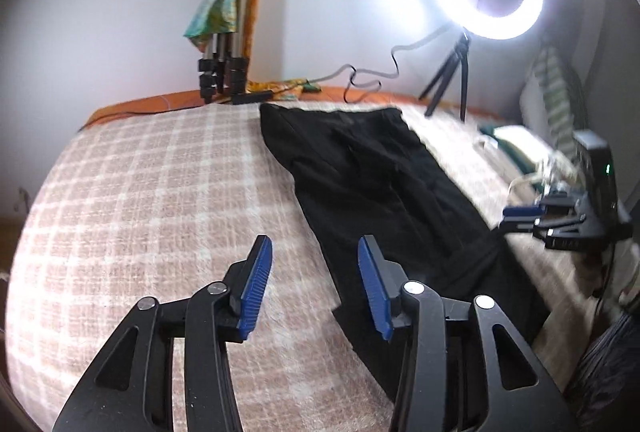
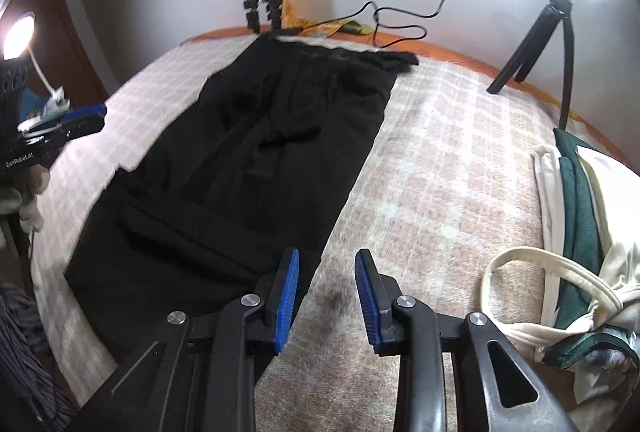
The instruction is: Fold small clothes
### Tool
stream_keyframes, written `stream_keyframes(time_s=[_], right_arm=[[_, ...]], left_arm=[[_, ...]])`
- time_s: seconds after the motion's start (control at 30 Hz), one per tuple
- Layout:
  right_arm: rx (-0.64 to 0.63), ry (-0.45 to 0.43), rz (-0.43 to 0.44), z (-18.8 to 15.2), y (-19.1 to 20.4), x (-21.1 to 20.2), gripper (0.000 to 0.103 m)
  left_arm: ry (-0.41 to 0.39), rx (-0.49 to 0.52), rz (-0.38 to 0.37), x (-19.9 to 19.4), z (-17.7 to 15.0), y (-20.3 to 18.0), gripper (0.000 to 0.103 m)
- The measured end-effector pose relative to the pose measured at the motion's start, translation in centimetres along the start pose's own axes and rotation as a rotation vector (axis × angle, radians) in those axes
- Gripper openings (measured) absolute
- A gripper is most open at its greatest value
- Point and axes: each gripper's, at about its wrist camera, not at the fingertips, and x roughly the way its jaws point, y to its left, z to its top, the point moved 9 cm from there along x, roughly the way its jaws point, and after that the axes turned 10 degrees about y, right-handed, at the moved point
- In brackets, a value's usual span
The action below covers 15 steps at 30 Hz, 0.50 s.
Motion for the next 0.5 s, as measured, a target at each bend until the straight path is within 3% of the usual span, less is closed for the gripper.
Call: stream_keyframes(time_s=[0.27,0.33,0.5], right_arm=[[0.087,-0.074,0.024,3.1,-1.3,-1.6,0.041],[0.106,-0.084,0.044,4.2,-1.7,-1.6,0.06],[0.17,-0.097,0.086,8.3,-3.7,-0.6,0.061]], left_arm=[[0.032,-0.115,-0.089,2.1,2.7,2.0,0.045],[0.037,-0.132,-0.107,2.8,3.5,2.3,0.049],[0.046,-0.13,-0.14,4.9,6.2,2.3,0.05]])
